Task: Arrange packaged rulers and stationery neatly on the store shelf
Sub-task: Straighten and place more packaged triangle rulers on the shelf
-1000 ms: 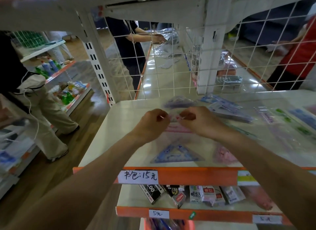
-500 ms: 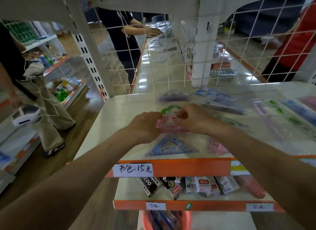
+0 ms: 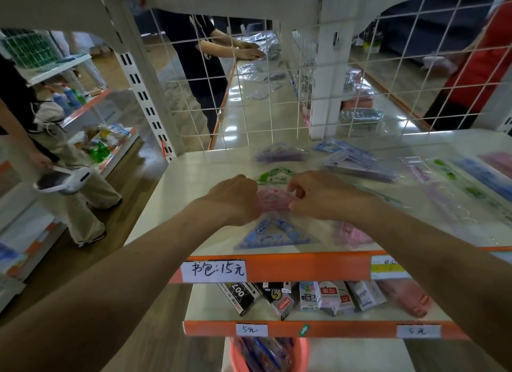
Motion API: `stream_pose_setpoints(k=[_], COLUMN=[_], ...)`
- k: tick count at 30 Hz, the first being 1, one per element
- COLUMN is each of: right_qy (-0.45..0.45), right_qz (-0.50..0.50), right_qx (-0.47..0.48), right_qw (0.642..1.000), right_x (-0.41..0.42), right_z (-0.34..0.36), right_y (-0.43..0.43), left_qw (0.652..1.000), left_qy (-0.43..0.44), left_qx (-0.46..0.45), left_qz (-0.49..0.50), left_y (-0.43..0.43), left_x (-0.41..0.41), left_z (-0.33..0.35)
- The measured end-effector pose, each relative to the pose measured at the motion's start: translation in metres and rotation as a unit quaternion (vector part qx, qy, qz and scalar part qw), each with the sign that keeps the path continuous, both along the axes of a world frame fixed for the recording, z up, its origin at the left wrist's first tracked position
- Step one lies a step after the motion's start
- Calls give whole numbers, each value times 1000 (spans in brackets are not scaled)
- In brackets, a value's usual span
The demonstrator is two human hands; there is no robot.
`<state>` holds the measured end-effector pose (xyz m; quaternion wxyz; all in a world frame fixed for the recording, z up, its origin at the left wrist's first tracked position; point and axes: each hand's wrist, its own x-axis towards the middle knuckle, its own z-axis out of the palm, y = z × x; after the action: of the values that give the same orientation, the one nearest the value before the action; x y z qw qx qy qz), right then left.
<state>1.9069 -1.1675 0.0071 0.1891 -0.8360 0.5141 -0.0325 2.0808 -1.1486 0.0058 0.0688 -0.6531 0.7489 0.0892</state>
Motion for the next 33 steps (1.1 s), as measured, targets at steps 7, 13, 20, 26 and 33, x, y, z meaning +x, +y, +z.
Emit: stream_pose_setpoints(k=[7, 13, 20, 26, 33], right_qy=[20, 30, 52, 41, 98], right_qz=[3, 6, 14, 5, -37], right_qx=[-26, -24, -23, -24, -8], right_qw=[999, 999, 998, 999, 994], right_x=[3, 5, 6, 0, 24], right_z=[0, 2, 4, 23, 16], right_y=[-2, -4, 0, -21, -62], left_qw=[999, 999, 999, 998, 995], left_qy=[47, 53, 39, 54, 68], left_qx=[-10, 0, 1, 15, 2], left_qz=[11, 5, -6, 27, 67], left_y=[0, -4, -4, -25, -64], left_x=[-1, 0, 0, 20, 9], left_z=[3, 5, 2, 22, 16])
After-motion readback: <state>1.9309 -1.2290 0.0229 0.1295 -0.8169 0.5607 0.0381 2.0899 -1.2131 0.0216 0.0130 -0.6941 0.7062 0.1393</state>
